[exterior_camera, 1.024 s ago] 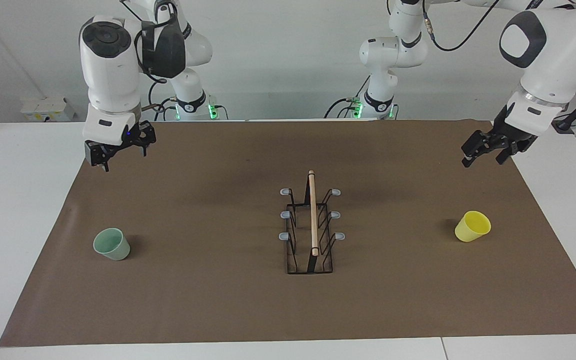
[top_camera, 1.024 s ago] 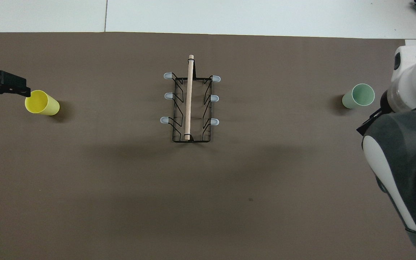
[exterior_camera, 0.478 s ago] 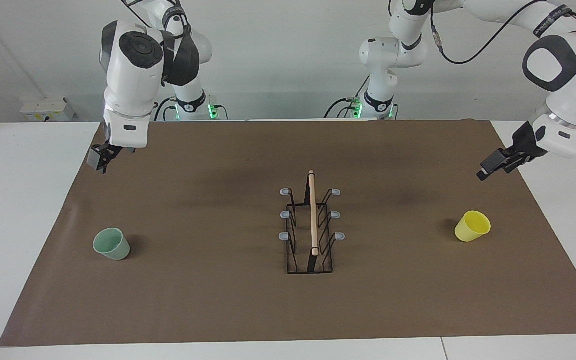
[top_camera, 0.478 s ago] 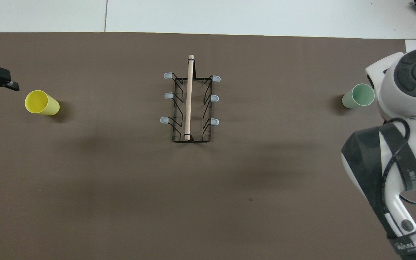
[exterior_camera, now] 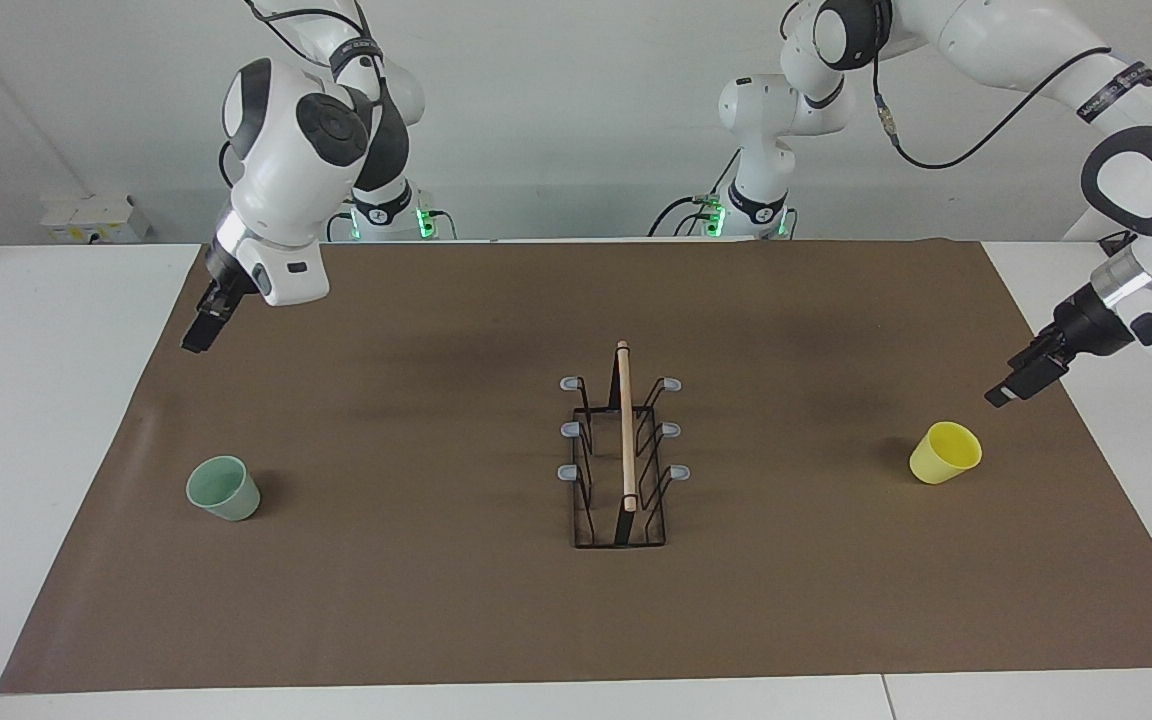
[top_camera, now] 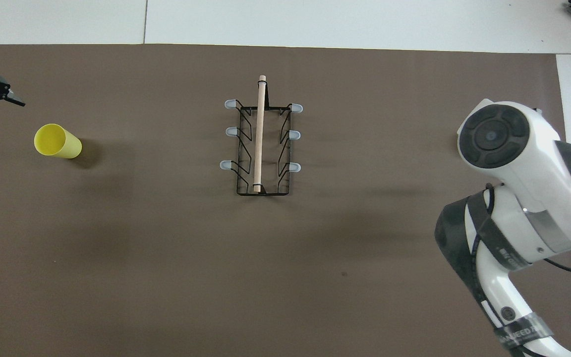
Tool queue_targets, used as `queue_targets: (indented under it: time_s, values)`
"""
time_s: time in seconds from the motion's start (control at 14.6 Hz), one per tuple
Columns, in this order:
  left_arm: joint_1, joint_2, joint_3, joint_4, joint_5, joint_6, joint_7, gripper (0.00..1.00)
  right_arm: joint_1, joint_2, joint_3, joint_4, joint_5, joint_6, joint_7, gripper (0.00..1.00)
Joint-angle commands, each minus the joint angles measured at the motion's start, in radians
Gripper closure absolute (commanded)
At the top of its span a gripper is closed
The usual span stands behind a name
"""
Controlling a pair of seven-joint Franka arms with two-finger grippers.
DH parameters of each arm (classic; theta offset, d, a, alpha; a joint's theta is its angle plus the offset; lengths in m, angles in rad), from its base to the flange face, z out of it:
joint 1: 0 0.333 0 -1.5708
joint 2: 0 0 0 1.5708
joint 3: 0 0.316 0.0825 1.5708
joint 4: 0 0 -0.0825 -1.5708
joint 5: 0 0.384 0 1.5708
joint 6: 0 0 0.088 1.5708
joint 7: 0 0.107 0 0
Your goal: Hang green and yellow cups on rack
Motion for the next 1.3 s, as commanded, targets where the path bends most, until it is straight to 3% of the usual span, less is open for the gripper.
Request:
queue_targets:
  time_s: [0.0, 0.27, 0.61, 0.82, 1.02, 1.23]
  values:
    - [0.045, 0.117, 0.04, 0.117, -0.095, -0.038, -0.088, 0.0, 0.012, 0.031, -0.001, -0.025, -0.078, 0.06, -0.022, 0.0]
    - [0.135, 0.204, 0.023, 0.129, -0.166, -0.026, -0.131, 0.0, 0.012, 0.05, -0.001, -0.108, -0.182, 0.21, -0.021, 0.0]
    - [0.195, 0.288, 0.02, 0.111, -0.312, 0.026, -0.32, 0.0, -0.005, 0.123, -0.002, -0.114, -0.262, 0.324, -0.018, 0.0]
    - [0.203, 0.282, 0.02, 0.041, -0.407, 0.057, -0.407, 0.0, -0.048, 0.145, -0.002, -0.151, -0.314, 0.422, -0.013, 0.0]
    - [0.188, 0.216, 0.026, -0.149, -0.516, 0.111, -0.429, 0.0, -0.06, 0.171, -0.002, -0.17, -0.359, 0.445, 0.025, 0.0]
    - [0.162, 0.172, 0.026, -0.272, -0.559, 0.132, -0.437, 0.0, -0.057, 0.234, -0.002, -0.17, -0.423, 0.445, 0.095, 0.0]
